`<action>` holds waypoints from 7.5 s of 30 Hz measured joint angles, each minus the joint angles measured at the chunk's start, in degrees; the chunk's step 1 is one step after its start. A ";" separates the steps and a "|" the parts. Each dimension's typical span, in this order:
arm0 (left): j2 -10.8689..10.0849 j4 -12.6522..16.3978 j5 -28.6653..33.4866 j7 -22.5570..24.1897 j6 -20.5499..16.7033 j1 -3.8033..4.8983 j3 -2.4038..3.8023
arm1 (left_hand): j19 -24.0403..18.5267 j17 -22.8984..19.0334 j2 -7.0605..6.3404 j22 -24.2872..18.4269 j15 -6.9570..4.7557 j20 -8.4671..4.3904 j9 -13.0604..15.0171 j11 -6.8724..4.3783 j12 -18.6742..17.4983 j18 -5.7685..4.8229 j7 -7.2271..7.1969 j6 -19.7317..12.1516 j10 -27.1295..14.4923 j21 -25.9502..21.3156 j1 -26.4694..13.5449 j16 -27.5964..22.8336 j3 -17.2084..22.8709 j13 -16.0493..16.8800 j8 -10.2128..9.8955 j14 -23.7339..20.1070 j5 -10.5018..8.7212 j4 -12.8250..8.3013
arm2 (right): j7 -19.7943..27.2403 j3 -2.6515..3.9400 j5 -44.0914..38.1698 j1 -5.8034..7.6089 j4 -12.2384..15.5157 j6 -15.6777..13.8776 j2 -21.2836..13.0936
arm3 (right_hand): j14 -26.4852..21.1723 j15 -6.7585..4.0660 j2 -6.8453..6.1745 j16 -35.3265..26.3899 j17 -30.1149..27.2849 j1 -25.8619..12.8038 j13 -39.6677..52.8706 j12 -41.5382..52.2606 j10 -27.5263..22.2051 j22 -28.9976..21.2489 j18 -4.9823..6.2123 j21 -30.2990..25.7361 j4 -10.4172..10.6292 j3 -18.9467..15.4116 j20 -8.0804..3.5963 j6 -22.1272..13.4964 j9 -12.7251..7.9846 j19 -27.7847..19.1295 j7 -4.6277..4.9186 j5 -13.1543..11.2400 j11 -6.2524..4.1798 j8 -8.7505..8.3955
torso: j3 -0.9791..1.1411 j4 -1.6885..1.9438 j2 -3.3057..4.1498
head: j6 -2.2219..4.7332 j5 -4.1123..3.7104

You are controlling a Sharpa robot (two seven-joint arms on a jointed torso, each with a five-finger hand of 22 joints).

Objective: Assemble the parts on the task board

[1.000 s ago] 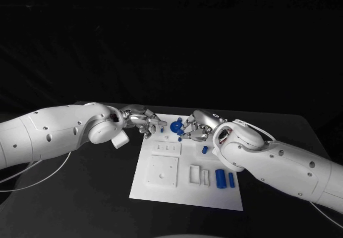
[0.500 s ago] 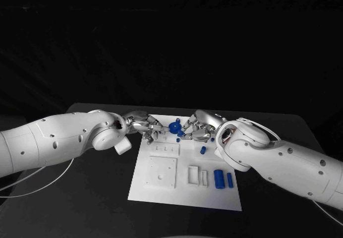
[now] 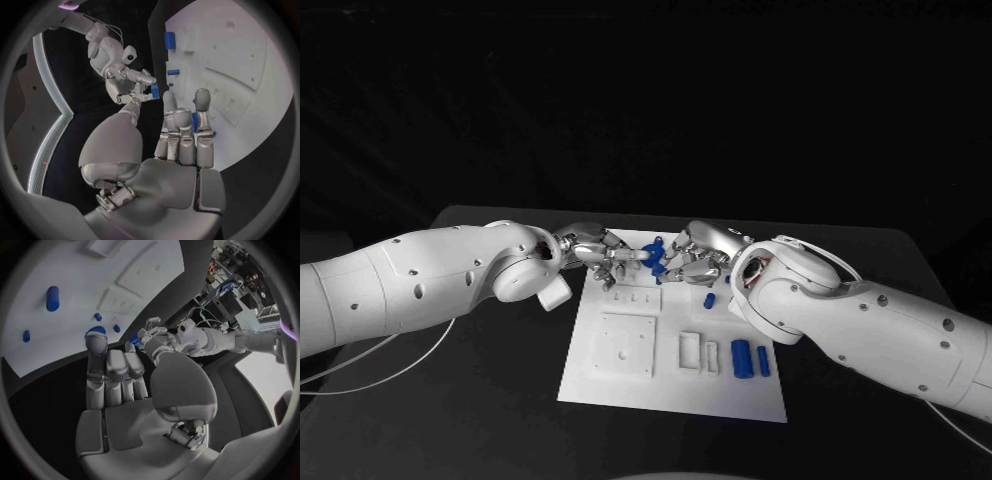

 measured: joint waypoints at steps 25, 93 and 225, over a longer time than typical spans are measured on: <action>1.35 0.54 -2.15 0.21 0.98 -0.24 0.02 | 0.00 -0.82 6.48 0.04 0.00 0.00 -0.69 -0.01 0.00 0.00 0.00 -0.40 -0.82 -0.45 -0.01 0.66 -2.52 -0.46 0.36 -0.41 2.44 -6.37 | -0.08 0.30 0.08 0.00 -0.37 -0.01 1.28 | 0.21 -0.20 0.00 0.00 0.00 0.00 0.07 0.01 0.00 -0.01 0.01 0.00 -0.01 -0.01 -0.20 -0.03 -0.02 -0.21 0.02 0.00 0.00 -0.01 | -0.03 0.00 -0.03 | -0.08 0.01; 2.23 1.91 -3.52 -10.37 -7.59 0.13 0.01 | 3.30 21.34 12.18 0.00 -3.48 -3.27 21.61 -3.78 -5.29 0.00 1.19 3.96 11.16 7.54 -2.61 4.43 9.22 -0.54 -4.36 11.08 31.91 -21.65 | 5.75 8.89 8.89 0.32 -6.17 -4.43 -7.65 | -1.15 0.13 -5.02 -13.52 -5.14 2.66 -12.66 -11.24 -7.16 -9.22 -0.33 -17.57 6.85 -11.29 -0.20 -12.82 -0.97 -0.20 3.02 6.43 1.24 0.01 | 0.08 -0.04 -0.12 | -0.48 -0.23; 10.33 -0.07 -29.84 -34.96 -6.01 -1.26 0.62 | 3.48 20.06 11.40 0.02 -3.23 -2.65 26.62 -3.76 -2.47 0.01 1.12 5.66 10.96 8.65 -2.83 4.64 10.38 0.42 -3.31 11.69 32.13 -22.76 | 8.51 9.87 12.86 2.36 -17.21 -3.26 -4.63 | -1.13 0.12 -3.97 -13.75 -4.43 2.05 -13.47 -10.79 -7.48 -9.25 -0.35 -17.57 4.64 -10.19 -0.20 -12.38 -0.94 -0.20 2.95 8.55 0.92 0.01 | 0.06 0.00 -0.03 | -3.15 0.25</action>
